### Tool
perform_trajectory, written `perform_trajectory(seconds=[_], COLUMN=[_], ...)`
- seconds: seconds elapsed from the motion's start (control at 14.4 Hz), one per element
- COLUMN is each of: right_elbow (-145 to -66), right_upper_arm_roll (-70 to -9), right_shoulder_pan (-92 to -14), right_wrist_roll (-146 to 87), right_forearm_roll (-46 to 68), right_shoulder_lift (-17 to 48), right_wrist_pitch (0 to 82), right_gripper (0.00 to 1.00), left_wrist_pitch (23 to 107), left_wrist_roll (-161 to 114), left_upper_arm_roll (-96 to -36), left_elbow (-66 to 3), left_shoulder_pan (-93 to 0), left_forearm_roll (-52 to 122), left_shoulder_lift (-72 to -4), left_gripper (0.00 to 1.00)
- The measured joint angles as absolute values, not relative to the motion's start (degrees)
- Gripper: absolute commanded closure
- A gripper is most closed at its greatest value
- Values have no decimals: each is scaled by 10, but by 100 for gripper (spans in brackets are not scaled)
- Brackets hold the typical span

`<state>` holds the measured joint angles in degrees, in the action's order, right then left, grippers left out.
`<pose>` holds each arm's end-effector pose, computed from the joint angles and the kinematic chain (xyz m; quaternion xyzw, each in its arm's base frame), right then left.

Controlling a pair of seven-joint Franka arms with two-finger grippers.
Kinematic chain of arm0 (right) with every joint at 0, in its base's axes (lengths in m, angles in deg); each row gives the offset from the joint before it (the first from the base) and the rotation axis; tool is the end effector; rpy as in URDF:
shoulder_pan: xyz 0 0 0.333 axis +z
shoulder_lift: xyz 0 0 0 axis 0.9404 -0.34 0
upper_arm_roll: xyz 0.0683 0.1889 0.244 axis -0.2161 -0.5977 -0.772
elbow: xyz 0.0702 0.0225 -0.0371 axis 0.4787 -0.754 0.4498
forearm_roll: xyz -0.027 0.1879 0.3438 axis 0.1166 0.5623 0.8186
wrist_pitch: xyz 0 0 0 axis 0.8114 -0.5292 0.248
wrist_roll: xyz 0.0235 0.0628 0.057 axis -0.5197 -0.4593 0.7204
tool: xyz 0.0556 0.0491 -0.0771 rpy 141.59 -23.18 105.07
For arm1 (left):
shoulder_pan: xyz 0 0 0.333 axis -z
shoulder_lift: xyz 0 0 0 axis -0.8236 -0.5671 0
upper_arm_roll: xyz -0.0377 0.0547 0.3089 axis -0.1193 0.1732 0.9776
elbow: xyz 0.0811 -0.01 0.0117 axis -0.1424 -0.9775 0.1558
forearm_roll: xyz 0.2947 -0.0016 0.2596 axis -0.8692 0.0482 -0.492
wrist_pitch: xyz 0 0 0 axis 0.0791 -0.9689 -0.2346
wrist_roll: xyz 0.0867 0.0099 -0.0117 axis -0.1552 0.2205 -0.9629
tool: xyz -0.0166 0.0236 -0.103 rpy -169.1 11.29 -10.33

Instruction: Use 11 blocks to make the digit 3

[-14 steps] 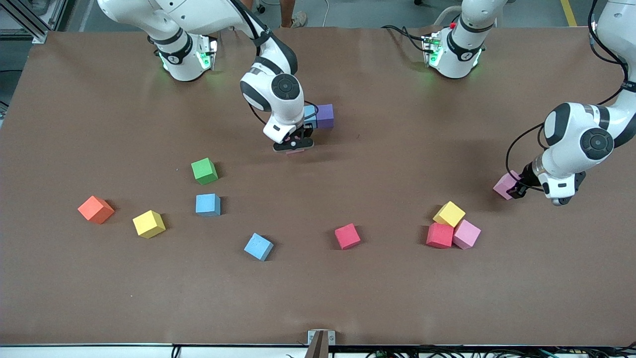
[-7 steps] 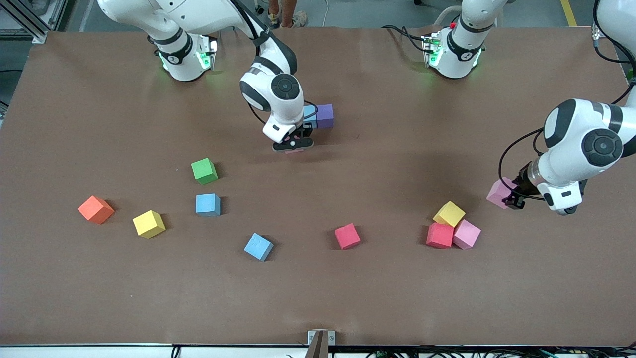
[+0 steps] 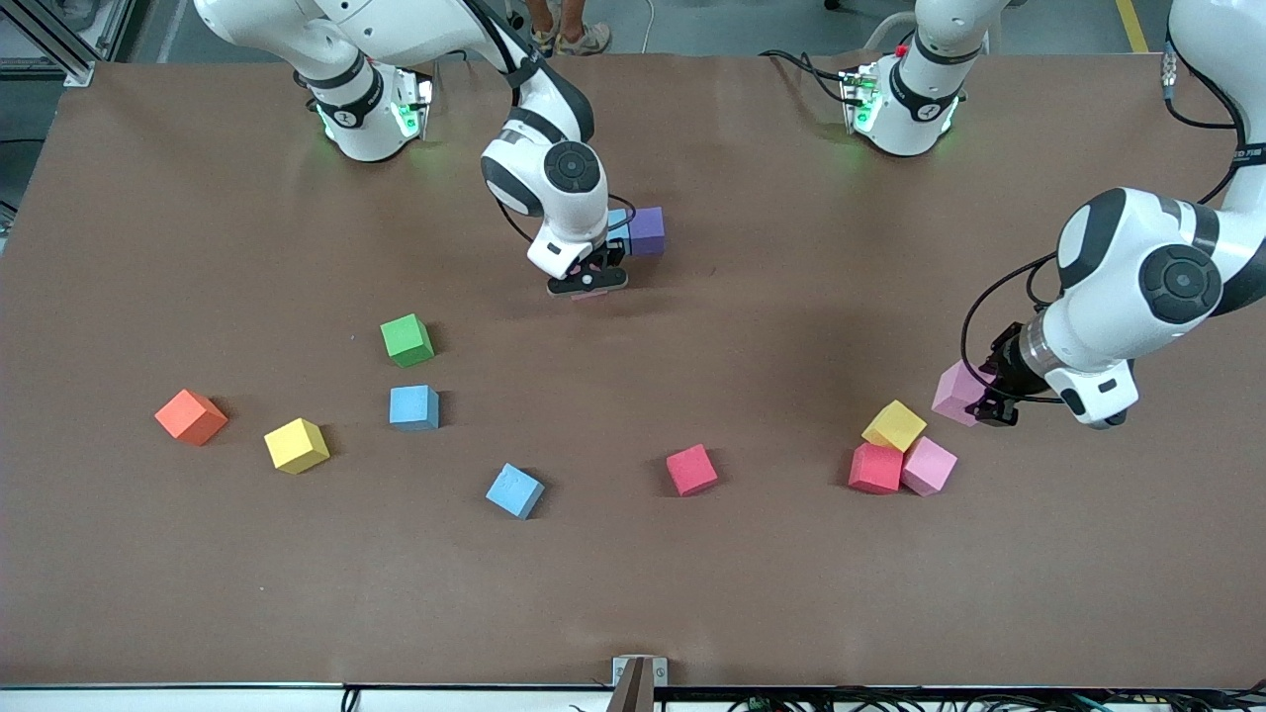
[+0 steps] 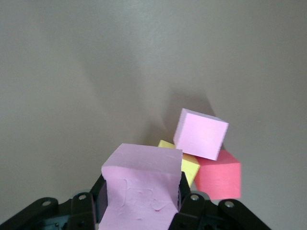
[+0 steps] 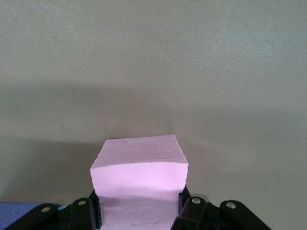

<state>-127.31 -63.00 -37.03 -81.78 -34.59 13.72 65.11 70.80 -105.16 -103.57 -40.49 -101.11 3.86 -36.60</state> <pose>0.3578 0.4434 0.2026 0.9954 0.0808 -0.0473 0.0216 0.6118 -0.0525 0.3643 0.8253 0.5644 -0.0006 0.0174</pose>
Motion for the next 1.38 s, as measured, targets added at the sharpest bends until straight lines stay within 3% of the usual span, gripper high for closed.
perform_trajectory(seconds=[0.42,1.11,1.18,1.25,1.32,1.38], right_elbow=[-1274,-1274,-1274,-1275,-1275,-1275], right_upper_arm_roll=[-630,-631,-631,-631,-631,-631], right_shoulder_pan=[-370,-370,-370,-370,-370,-370], right_wrist_roll=[-818,-818,-818,-818,-818,-818], right_forearm_roll=[-346,-345,-345,-345,-345,-345], right_shoulder_lift=[138,138,138,138,138,138], right_wrist_pitch=[651,643,643,643,643,643], right_gripper=[60,60,52,23,1,0], left_wrist_pitch=[708,708,708,708,708,708], left_wrist_roll=[-1063,-1114,-1113,-1113,-1113,-1115], left_upper_arm_roll=[-1036,-1032,-1031,-1031,-1029,-1023], left_elbow=[-373,-321,-311,-302,-294,-286], left_shoulder_pan=[-984,-893,-880,-863,-844,-823], left_forearm_roll=[64,60,47,30,11,-6], left_shoulder_lift=[-371,-435,-445,-457,-469,-479], left_gripper=[88,88,90,91,92,92])
